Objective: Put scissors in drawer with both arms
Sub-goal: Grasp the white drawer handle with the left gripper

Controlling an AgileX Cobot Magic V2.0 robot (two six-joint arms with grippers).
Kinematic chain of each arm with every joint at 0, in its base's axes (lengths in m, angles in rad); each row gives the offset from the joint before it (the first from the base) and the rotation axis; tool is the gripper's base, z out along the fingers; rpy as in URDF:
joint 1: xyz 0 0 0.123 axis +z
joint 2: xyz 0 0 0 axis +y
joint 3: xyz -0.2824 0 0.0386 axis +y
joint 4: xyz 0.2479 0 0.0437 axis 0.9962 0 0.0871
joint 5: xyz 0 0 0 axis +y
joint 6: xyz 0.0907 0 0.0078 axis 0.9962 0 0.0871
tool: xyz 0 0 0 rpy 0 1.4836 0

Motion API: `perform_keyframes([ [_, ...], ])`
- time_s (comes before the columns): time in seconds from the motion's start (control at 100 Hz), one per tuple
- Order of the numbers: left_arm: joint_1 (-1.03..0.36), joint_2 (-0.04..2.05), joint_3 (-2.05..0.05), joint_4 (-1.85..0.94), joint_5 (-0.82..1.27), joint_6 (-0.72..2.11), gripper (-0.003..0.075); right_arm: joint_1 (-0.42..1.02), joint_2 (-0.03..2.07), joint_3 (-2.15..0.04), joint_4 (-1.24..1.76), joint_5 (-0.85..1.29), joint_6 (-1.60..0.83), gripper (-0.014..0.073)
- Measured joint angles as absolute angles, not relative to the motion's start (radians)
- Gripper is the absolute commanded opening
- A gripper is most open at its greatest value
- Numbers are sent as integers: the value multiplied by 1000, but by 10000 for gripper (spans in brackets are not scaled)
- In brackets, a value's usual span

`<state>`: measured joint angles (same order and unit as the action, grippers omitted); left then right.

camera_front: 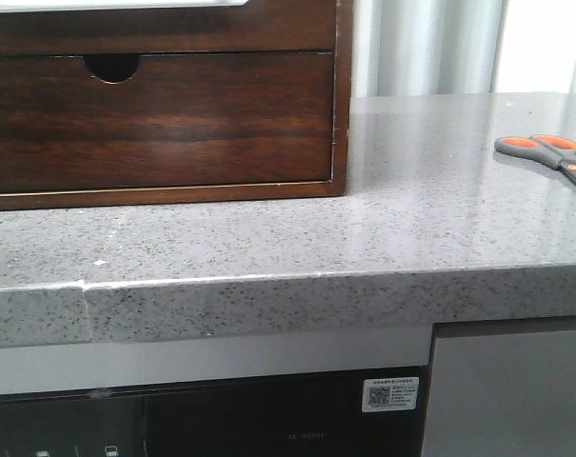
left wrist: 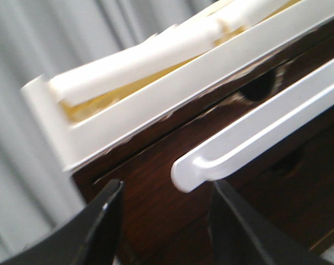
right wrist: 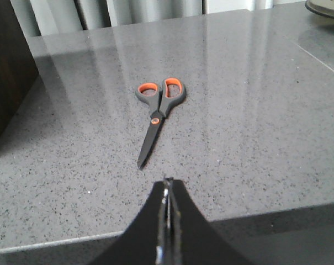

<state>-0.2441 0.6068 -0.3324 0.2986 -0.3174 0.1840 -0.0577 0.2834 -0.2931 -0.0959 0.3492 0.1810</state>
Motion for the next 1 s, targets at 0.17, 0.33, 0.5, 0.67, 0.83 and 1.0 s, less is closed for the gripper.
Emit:
perform_keyframes([
  [0.17, -354, 787, -395, 403, -404, 242, 334, -58, 283, -293, -96, 389, 181, -66],
  [0.33, -384, 938, -469, 426, -420, 362, 334, -58, 283, -293, -96, 434, 181, -66],
  [0.5, -387, 1043, -532, 465, -420, 461, 334, -58, 283, -293, -96, 445, 181, -66],
  [0.67, -387, 1103, -563, 478, -420, 565, 334, -58, 283, -293, -96, 448, 181, -66],
  [0.83, -387, 1132, -572, 480, -420, 622, 291, -58, 283, -293, -96, 449, 181, -66],
  [1.0, -387, 1141, -572, 480, -423, 648, 122, -58, 283, -293, -96, 449, 181, -66],
])
